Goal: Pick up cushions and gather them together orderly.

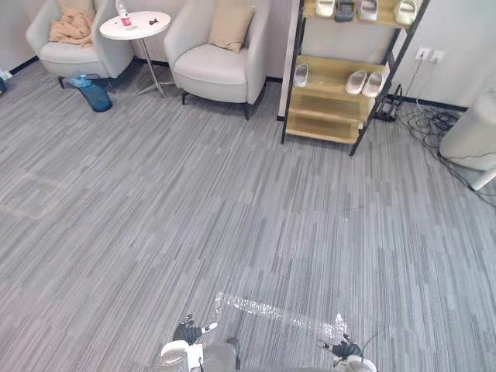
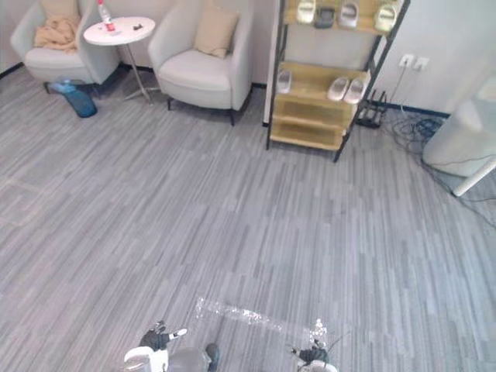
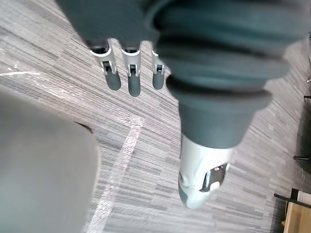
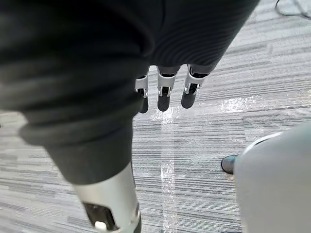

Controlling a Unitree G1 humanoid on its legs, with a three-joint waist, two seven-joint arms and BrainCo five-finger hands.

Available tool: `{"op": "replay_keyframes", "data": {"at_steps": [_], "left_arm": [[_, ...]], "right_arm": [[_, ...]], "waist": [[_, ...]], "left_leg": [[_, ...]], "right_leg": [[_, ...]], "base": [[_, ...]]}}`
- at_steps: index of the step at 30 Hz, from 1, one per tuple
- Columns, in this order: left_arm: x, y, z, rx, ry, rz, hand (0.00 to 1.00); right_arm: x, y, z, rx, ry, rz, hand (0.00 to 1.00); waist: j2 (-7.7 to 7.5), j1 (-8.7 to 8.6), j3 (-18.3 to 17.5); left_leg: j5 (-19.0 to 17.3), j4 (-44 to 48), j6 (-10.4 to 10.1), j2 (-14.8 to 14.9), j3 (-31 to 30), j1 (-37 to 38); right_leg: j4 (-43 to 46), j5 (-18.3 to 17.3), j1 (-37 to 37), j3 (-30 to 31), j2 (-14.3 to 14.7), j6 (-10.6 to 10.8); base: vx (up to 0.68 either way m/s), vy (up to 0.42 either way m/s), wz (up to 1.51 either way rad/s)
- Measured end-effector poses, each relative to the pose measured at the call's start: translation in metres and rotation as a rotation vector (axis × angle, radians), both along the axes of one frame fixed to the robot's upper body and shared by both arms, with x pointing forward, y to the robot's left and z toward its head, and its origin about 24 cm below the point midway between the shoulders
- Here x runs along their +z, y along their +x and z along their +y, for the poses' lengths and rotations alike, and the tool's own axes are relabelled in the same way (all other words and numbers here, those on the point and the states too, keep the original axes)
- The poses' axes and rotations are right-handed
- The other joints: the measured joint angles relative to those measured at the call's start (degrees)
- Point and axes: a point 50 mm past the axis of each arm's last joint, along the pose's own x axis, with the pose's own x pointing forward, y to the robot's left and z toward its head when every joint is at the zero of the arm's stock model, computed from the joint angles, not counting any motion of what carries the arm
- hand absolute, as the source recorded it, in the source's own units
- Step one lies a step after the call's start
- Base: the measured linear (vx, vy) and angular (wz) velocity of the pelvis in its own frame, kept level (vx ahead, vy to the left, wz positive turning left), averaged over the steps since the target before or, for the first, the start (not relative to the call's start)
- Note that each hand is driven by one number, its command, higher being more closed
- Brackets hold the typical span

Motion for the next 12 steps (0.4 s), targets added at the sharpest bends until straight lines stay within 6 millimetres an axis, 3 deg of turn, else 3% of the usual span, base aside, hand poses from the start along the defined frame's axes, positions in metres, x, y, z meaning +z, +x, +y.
{"op": "replay_keyframes", "data": {"at_steps": [7,12], "left_arm": [[-0.0009,-0.0009,-0.0012,-0.039,0.004,0.011,0.00],[-0.0016,-0.0013,-0.0030,-0.052,0.003,0.017,0.00]], "right_arm": [[-0.0023,-0.0058,0.0004,-0.026,0.010,0.022,0.00],[-0.0022,-0.0076,-0.0044,-0.040,0.001,0.027,0.00]], "waist": [[0.23,0.02,-0.2],[0.72,-0.17,-0.5]], "left_leg": [[1.1,-2.9,1.0,-0.4,0.0,1.9],[4.6,-7.7,1.3,-0.8,-0.6,2.8]], "right_leg": [[-1.3,1.2,0.8,0.8,-0.3,0.8],[-3.0,2.3,0.3,0.8,-0.9,0.7]], "base": [[0.04,0.019,-0.03],[-0.06,0.001,0.01]]}}
